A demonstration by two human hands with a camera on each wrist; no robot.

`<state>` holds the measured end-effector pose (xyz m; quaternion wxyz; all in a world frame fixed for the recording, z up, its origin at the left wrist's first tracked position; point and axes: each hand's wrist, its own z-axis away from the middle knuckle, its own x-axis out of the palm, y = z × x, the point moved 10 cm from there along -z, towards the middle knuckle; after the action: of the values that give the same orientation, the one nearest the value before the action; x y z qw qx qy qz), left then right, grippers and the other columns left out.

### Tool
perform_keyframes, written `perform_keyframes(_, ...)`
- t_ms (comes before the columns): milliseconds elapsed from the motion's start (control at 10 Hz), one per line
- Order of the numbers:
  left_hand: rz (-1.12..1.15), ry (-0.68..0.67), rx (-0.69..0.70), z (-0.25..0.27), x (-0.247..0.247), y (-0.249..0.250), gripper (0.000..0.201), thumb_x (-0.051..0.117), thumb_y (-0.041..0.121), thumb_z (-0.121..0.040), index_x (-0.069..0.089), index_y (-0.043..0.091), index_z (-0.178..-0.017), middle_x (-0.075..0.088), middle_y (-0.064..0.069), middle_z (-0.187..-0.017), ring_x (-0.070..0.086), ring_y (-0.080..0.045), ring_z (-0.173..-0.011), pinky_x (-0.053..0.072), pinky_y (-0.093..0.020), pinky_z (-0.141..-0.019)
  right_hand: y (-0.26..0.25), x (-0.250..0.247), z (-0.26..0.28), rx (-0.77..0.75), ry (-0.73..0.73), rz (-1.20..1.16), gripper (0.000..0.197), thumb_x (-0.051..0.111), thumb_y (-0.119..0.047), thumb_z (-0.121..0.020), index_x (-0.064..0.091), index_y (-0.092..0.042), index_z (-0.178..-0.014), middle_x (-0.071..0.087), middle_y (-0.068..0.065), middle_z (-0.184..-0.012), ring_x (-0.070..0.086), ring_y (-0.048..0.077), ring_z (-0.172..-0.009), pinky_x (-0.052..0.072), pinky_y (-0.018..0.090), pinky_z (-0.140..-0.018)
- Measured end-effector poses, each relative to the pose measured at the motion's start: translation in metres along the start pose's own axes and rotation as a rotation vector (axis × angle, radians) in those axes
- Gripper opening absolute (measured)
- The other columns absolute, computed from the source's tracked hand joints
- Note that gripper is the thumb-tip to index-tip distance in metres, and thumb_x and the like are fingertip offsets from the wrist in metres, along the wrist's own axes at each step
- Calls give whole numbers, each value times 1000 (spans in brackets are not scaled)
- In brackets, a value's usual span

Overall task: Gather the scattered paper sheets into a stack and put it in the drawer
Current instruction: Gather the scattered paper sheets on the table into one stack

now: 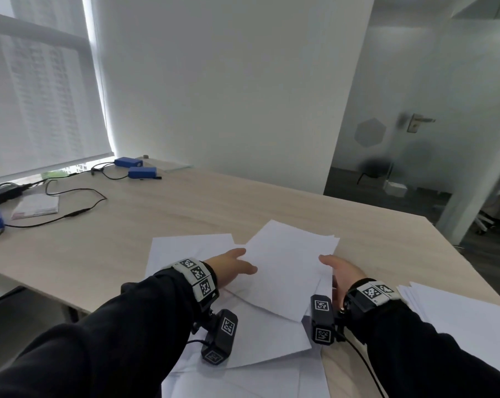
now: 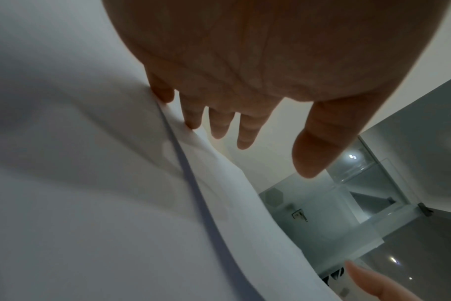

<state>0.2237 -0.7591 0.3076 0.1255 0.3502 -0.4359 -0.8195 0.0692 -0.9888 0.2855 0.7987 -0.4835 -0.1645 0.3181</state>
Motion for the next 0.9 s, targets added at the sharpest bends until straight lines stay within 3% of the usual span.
perform_keyframes(100,66,24,14,-1,-5,-3,97,74,46,-61,37,32,-149,48,-4,-147,43,-26,-137,29,-36,-115,0,-1,4,-4,-11,77,58,81,-34,-61,69,-11,-113,68,23,-115,66,39,-83,52,46,-74)
perform_keyframes(200,115,27,25,-1,-5,-4,84,77,39,-71,42,31,-147,49,-4,-146,43,-26,-136,31,-34,-112,0,4,14,-27,-24,221,27,77,-21,-77,74,-8,-101,71,23,-102,66,37,-81,56,52,-80)
perform_keyframes(300,113,34,58,-1,-5,-1,70,74,32,-80,47,28,-144,49,-5,-146,42,-25,-137,31,-33,-108,-3,11,14,-48,-30,331,21,68,-9,-87,70,0,-107,68,24,-112,65,39,-93,53,49,-85)
perform_keyframes(400,94,52,92,-1,-8,0,65,74,33,-79,51,26,-139,52,-2,-142,46,-23,-133,33,-32,-108,-17,9,10,-113,32,565,32,65,-11,-91,64,2,-120,62,17,-127,59,34,-117,47,35,-94)
perform_keyframes(500,62,90,113,-1,-15,-1,50,70,25,-88,55,24,-136,53,-1,-141,48,-22,-131,35,-35,-110,-30,-11,0,-138,138,601,35,64,-9,-91,60,6,-122,61,18,-125,59,34,-114,45,32,-93)
perform_keyframes(600,12,86,142,0,-19,0,57,76,22,-78,57,23,-132,50,0,-146,49,-19,-132,35,-36,-113,-45,-44,1,-186,272,536,35,60,-9,-92,60,4,-124,63,19,-120,59,33,-104,41,29,-81)
perform_keyframes(700,-61,103,178,1,-23,5,43,72,14,-84,62,27,-123,55,4,-139,54,-14,-121,39,-27,-100,-60,-80,3,-215,402,554,34,59,-10,-92,61,3,-124,62,22,-126,59,35,-117,43,31,-79)
perform_keyframes(800,-158,127,188,6,-32,12,36,72,19,-85,64,31,-118,60,8,-132,56,-13,-114,39,-24,-91,-69,-99,8,-243,415,535,34,46,-13,-99,60,-3,-129,56,20,-135,53,32,-125,41,28,-96)
perform_keyframes(900,-344,155,112,17,-47,9,42,72,32,-86,62,27,-127,59,5,-131,57,-15,-112,38,-23,-89,-72,-116,7,-224,441,585,36,46,-13,-99,59,-6,-132,55,19,-136,52,32,-127,42,27,-98)
